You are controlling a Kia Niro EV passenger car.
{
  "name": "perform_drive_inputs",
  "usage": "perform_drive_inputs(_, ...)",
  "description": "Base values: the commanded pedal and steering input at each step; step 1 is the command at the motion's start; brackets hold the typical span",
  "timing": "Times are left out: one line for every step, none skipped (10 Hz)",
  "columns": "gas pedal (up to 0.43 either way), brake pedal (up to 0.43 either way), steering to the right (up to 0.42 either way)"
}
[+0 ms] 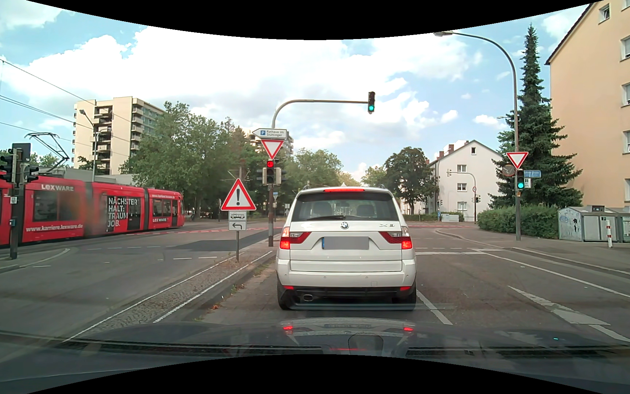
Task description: Follow the waypoints while adhering to traffic rules and regulations
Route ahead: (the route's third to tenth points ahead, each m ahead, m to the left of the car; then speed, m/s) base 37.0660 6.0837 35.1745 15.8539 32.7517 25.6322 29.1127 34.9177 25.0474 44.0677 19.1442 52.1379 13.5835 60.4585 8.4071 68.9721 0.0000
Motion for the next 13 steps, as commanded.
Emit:
perform_drive_inputs(0.0,0.28,-0.004)
perform_drive_inputs(0.0,0.287,-0.004)
perform_drive_inputs(0.0,0.287,-0.004)
perform_drive_inputs(0.0,0.287,-0.004)
perform_drive_inputs(0.0,0.287,-0.004)
perform_drive_inputs(0.0,0.287,-0.004)
perform_drive_inputs(0.0,0.287,-0.004)
perform_drive_inputs(0.0,0.287,-0.004)
perform_drive_inputs(0.0,0.287,-0.004)
perform_drive_inputs(0.0,0.287,-0.004)
perform_drive_inputs(0.0,0.287,-0.004)
perform_drive_inputs(0.0,0.287,-0.004)
perform_drive_inputs(0.0,0.287,-0.004)
